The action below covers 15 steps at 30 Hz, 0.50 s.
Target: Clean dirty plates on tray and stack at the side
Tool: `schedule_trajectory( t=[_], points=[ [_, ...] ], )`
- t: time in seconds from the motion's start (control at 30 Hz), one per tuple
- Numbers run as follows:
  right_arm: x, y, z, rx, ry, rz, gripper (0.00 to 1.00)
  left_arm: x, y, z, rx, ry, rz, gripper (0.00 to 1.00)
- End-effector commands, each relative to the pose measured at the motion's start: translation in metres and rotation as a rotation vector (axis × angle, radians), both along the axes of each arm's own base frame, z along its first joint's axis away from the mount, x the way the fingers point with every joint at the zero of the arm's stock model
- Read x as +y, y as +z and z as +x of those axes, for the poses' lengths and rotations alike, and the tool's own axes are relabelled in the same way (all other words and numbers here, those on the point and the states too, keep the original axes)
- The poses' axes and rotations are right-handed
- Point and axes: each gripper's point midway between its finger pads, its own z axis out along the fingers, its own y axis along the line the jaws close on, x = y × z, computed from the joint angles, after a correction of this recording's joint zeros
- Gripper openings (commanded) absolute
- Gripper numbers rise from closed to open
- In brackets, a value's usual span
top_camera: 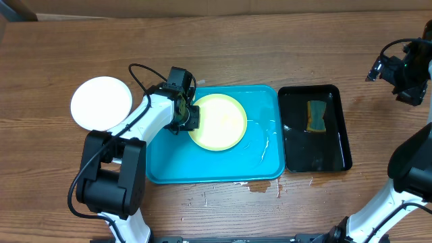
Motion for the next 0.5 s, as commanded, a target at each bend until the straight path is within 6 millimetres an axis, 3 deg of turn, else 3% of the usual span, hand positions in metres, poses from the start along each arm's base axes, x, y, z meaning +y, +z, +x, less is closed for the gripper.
schedule_trajectory(
  t=[0.0,0.27,0.4,0.47],
  points=[
    [-0.002,0.017,0.003,-0.048,-0.003,-0.019,1.0,0.001,-0.004,-0.002,0.006,0.009,0.017,0.04],
    [-0.002,0.017,0.003,-0.048,-0.003,-0.019,1.0,0.001,0.01,-0.001,0.03,0.006,0.025,0.04],
    [-0.002,0.017,0.003,-0.048,-0.003,-0.019,1.0,-0.002,0.038,0.012,0.009,-0.023,0.025,0.04],
    [-0.002,0.017,0.003,-0.048,-0.003,-0.019,1.0,-0.004,0.062,0.024,-0.022,-0.04,0.029,0.04]
  ],
)
